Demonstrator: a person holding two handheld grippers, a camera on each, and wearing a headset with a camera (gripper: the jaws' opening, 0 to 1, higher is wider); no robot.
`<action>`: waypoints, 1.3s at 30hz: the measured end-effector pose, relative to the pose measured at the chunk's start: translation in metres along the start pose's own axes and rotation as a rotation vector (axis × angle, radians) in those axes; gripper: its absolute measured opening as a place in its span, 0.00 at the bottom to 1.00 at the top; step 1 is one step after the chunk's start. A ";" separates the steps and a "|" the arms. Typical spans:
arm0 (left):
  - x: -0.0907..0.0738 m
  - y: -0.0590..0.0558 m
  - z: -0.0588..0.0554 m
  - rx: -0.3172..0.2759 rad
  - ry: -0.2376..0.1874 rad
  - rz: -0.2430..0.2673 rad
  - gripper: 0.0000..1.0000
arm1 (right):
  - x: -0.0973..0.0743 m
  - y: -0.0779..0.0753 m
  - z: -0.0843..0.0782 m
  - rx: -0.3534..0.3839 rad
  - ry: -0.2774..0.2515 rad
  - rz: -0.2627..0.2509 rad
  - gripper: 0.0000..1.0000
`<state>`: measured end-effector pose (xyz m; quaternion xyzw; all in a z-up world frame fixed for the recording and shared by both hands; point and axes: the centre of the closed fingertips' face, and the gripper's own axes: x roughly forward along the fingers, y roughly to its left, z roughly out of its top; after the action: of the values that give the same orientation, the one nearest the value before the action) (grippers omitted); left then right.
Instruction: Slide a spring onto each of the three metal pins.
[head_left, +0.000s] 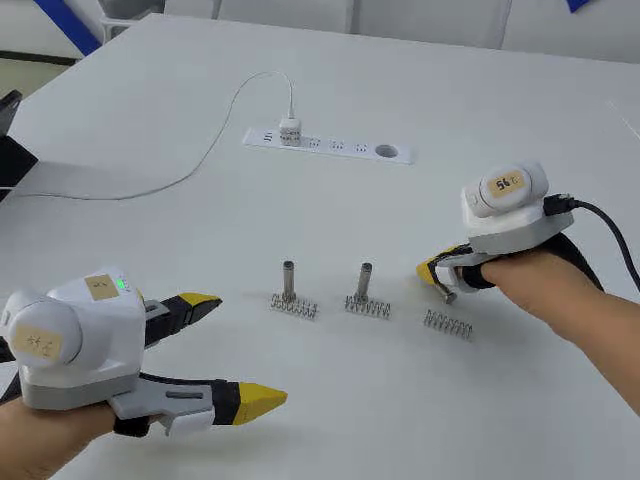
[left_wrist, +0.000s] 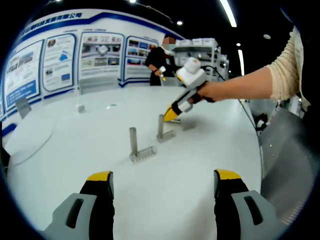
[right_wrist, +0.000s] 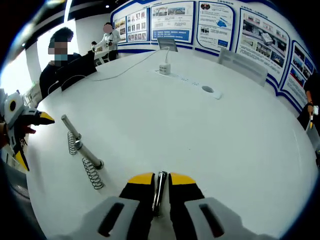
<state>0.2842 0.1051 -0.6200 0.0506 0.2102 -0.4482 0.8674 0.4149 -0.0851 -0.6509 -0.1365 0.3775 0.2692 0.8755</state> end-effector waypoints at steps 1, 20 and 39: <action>0.000 0.000 0.000 0.000 -0.001 0.000 0.83 | 0.000 0.000 0.000 0.002 0.001 0.003 0.12; -0.003 0.005 -0.004 -0.012 0.001 0.012 0.83 | 0.005 0.000 -0.003 0.020 0.031 0.028 0.10; -0.005 0.006 0.003 -0.004 -0.008 0.019 0.82 | -0.014 0.004 0.004 0.021 -0.006 0.014 0.09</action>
<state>0.2874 0.1119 -0.6160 0.0492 0.2070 -0.4399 0.8724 0.4072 -0.0856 -0.6382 -0.1238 0.3785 0.2718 0.8761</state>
